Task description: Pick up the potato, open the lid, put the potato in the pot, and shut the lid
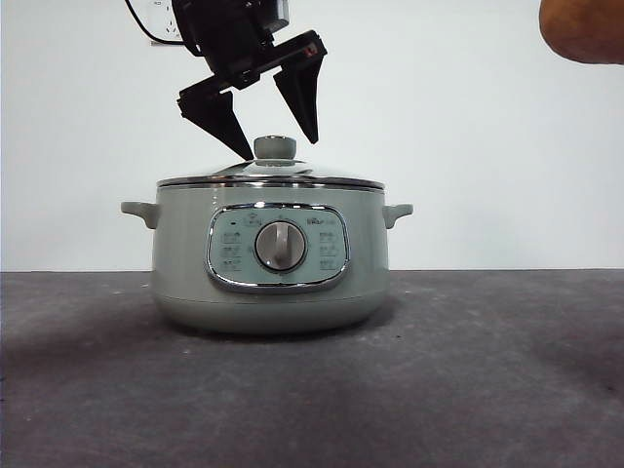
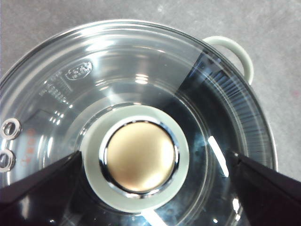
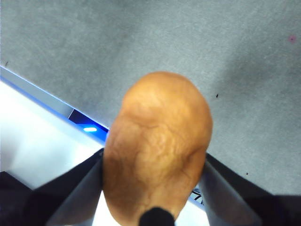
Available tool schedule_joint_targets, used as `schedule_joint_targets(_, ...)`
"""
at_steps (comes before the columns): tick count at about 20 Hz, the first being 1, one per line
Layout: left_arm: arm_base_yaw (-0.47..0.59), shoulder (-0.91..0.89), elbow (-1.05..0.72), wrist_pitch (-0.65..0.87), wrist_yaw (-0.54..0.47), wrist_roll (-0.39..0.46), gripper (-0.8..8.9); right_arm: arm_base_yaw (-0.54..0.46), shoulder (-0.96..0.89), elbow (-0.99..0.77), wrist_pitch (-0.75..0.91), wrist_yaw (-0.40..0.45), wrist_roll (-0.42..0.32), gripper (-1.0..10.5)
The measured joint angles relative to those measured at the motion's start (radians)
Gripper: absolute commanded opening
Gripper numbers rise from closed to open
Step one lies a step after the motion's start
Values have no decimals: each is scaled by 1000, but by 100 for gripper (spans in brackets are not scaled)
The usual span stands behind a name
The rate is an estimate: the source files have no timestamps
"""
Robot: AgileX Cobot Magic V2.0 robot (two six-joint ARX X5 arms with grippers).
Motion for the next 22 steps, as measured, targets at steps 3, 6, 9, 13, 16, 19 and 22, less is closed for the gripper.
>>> schedule_joint_targets(3, -1, 0, 0, -6, -1, 0, 546, 0, 0, 0, 0, 0, 0, -3)
schedule_joint_targets(6, -1, 0, 0, -7, -1, 6, 358, 0, 0, 0, 0, 0, 0, -3)
schedule_joint_targets(9, -1, 2, 0, -6, -6, 25, 132, 0, 0, 0, 0, 0, 0, -3)
schedule_joint_targets(13, 2, 9, 3, 2, -24, 36, -9, 0, 0, 0, 0, 0, 0, -3)
schedule_joint_targets(16, 0, 9, 3, 3, -42, 36, -9, 0, 0, 0, 0, 0, 0, -3)
schedule_joint_targets(19, 0, 9, 3, 3, -42, 37, -9, 0, 1, 0, 15, 4, 0, -3)
schedule_joint_targets(22, 0, 5, 3, 3, -44, 43, -9, 0, 26, 0, 60, 24, 8, -3)
